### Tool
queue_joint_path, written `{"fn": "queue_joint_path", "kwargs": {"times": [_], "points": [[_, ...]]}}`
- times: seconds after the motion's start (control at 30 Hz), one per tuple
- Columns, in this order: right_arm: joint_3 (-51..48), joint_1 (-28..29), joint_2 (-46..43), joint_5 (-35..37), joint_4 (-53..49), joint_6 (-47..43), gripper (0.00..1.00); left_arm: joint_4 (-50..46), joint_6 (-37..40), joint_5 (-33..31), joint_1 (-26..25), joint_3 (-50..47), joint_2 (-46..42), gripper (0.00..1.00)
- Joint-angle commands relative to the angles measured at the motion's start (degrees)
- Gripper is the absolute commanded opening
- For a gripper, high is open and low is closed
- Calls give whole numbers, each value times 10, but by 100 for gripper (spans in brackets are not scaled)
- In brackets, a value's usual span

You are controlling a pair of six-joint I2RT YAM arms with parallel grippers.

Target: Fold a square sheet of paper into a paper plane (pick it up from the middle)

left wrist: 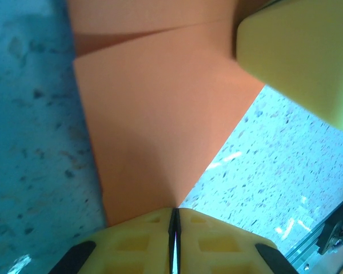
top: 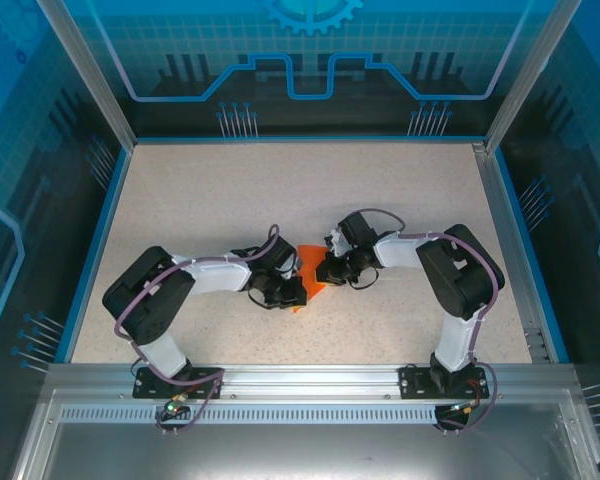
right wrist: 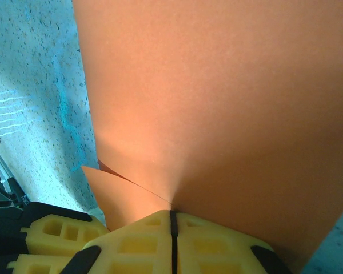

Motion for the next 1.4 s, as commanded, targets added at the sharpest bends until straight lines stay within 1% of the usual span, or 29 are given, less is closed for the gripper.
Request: {"fn": "queue_joint_path", "kwargs": {"times": [0.0,0.2,0.33,0.53,0.67,0.77,0.87,1.07,1.17,1.37], "points": [[-17,4,37,86,-54,-11,8,-66,12,-3,5,-32,-14,12],[-16,4,37,86,-56,-13,8,-77,12,-11,14,-52,-37,12],[-16,4,34,85,-57,-13,8,-69,4,-3,16,-64,-53,13],[-12,4,31,85,-59,-12,8,-53,-1,20,18,-52,-84,13],[-11,4,29,82,-57,-10,9,-40,-7,17,28,-35,-122,13],[-9,5,26,79,-55,-8,9,-17,-15,9,35,-25,-133,15],[-8,5,25,76,-54,-6,9,7,-18,7,36,-16,-112,15],[-4,5,15,70,-54,-4,9,47,-21,28,35,-6,-33,13],[-2,6,5,63,-54,-4,11,34,-16,13,36,-6,-9,13],[4,15,-34,56,-56,-16,13,5,-8,-19,35,-21,4,11]]}}
